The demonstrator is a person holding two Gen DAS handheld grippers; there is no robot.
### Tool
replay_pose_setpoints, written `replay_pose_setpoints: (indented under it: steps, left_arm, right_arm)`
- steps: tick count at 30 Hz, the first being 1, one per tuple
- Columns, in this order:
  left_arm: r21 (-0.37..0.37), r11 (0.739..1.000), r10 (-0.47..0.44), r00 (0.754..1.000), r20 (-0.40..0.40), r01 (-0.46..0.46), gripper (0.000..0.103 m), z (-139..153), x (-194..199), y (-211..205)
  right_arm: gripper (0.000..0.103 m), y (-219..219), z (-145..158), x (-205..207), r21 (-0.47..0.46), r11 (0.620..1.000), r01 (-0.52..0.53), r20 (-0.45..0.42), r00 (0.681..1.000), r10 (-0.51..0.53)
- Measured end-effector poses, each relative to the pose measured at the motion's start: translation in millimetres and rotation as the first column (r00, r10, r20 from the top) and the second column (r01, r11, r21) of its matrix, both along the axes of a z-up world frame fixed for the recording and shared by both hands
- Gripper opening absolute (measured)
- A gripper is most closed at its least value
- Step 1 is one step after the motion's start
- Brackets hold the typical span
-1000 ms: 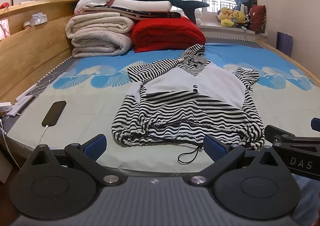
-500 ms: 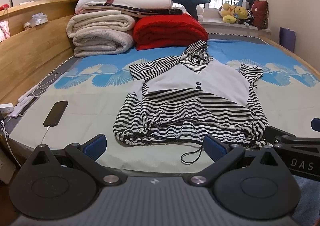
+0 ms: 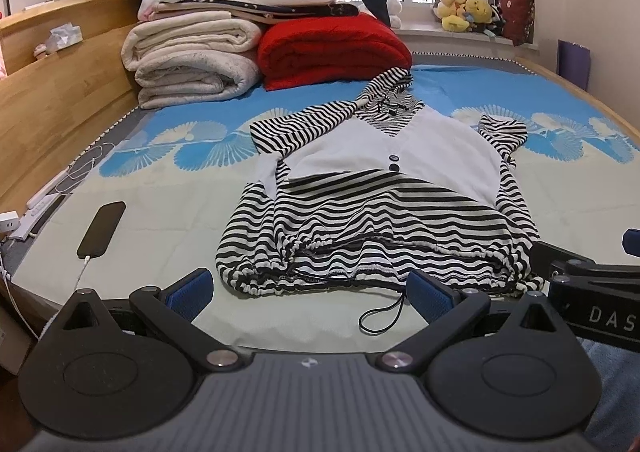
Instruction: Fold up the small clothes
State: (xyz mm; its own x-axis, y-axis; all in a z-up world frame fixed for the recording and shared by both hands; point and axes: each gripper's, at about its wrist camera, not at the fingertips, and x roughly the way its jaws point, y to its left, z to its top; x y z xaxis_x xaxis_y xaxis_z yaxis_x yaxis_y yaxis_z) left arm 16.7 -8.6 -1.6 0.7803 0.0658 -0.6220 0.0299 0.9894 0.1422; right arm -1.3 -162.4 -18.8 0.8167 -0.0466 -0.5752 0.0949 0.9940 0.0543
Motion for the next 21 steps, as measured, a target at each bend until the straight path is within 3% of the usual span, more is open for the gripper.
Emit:
replay_pose_setpoints:
  steps: [18,21]
  left_arm:
    - [-0.003,1.0,0.025,0.997,-0.068,-0.025,0.103,-18.4,50.4,7.0]
    - [-0.033,0.999,0.011,0.997,-0.078,-0.014,0.103,-16.8,71.3,11.1]
  right_arm:
    - [0.102,-2.5,-18.1,48.6,0.028,0.999,-0.028,-0.073,0.997,0.03]
    - [0.102,-7.0,-20.3,58.9,0.029,0.999,-0.027,-0.077,0.997,0.03]
